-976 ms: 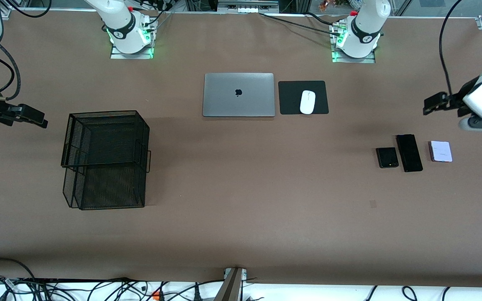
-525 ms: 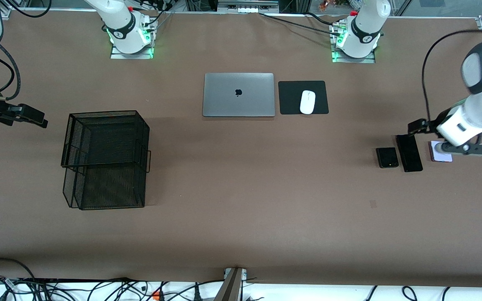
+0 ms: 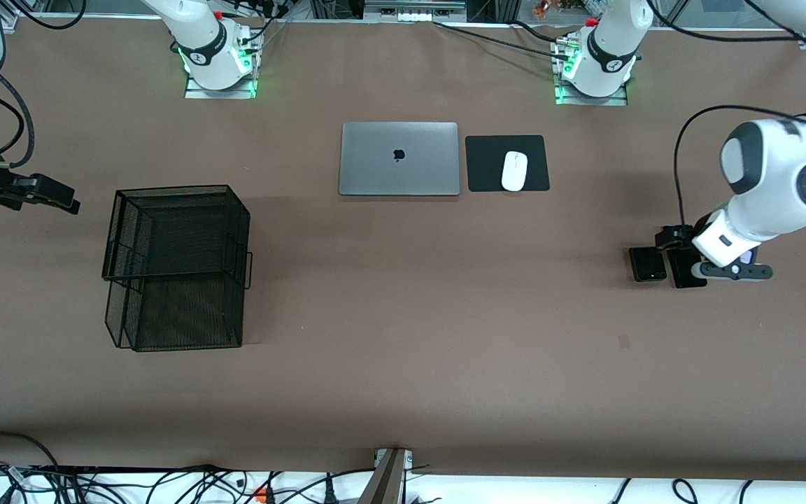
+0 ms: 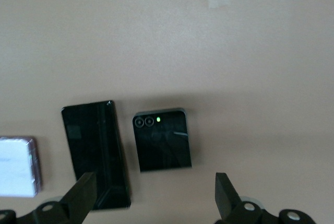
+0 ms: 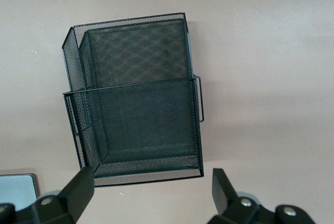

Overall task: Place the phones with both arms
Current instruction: 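Lower the left gripper and grasp the black flip phone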

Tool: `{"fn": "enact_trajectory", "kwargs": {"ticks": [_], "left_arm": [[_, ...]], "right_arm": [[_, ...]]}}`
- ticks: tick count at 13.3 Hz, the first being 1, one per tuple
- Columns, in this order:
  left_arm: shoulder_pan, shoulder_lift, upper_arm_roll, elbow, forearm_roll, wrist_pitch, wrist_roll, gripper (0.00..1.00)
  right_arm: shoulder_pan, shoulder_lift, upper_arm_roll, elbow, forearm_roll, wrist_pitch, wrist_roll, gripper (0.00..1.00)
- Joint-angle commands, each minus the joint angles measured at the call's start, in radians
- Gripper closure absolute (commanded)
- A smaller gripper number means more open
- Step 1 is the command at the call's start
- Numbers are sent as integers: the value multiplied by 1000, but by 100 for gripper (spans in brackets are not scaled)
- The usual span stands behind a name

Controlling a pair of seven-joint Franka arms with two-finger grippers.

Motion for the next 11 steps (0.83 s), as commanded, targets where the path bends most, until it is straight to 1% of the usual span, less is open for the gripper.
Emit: {"fn": "enact_trajectory", "kwargs": {"ticks": [1, 4, 9, 11], "left_arm": [[11, 41, -2, -31, -11, 92, 7, 0], [11, 110, -2, -75, -18, 258, -52, 0], [11, 183, -2, -94, -18, 378, -59, 0], [12, 191, -2, -98, -18, 384, -59, 0]], "right_arm": [[-4, -8, 2, 2, -2, -13, 5, 0], [-4, -8, 2, 2, -2, -13, 7, 0], [-4, -8, 2, 2, -2, -13, 7, 0], [-4, -8, 2, 2, -2, -13, 7, 0]]}}
